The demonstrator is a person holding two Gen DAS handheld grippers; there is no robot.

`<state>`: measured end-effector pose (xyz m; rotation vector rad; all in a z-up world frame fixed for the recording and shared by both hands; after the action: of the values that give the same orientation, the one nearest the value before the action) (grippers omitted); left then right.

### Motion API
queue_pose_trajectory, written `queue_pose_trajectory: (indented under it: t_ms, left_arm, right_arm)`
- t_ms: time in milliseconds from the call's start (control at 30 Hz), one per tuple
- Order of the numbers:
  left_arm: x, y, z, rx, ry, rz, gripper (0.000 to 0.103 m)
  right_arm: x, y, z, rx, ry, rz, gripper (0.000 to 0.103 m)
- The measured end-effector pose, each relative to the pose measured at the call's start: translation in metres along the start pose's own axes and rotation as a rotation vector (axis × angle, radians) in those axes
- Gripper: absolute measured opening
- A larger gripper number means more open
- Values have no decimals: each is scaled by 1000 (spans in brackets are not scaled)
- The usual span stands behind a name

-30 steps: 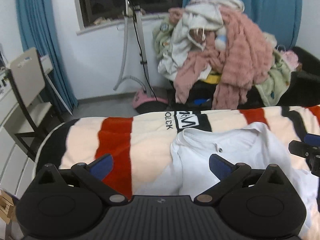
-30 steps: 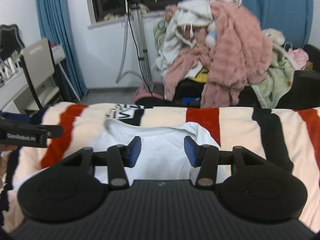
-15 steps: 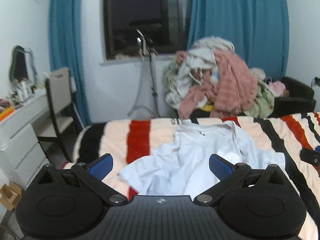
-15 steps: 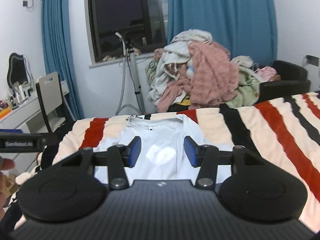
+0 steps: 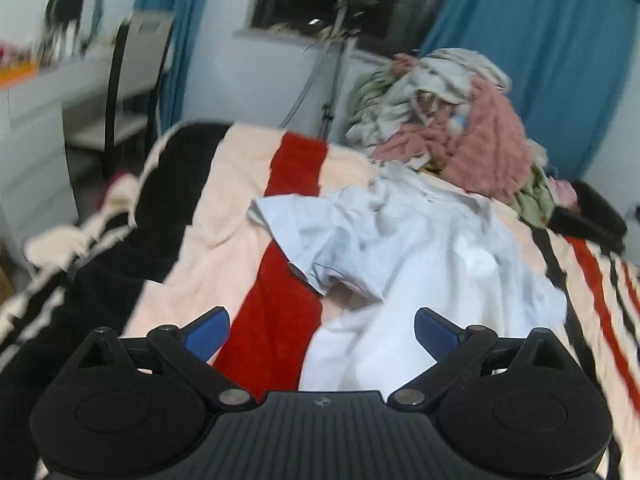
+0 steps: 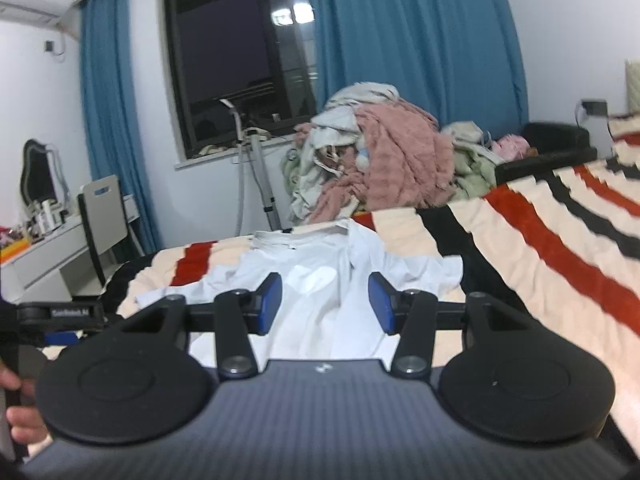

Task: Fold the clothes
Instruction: 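Grasp the T-shirt hem with the left gripper and pull it outward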

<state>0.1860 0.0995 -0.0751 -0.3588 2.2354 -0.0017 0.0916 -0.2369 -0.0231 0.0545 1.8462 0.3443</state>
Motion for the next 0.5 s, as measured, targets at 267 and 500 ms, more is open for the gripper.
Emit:
queue_pose_trajectory:
  t_ms: [267, 500]
  left_arm:
    - [-47, 13, 124, -58, 58, -169, 80]
    - [-74, 12, 183, -225, 25, -114, 42]
  right_arm:
    - [25, -34, 46, 25, 65, 82, 51]
    - [38, -46, 84, 38, 116, 82, 51]
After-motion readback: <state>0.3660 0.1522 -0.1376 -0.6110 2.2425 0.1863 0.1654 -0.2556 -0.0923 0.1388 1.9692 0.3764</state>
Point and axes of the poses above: each gripper's, at about its wrist camera, not at the fingertips, and z roughly the way its jaws point, y to its left, x to its underside, the point moved 5 cm from there along z, roughly the way its jaws point, and after that the axes turned 10 degrees about -x, right-handed, at the moved point
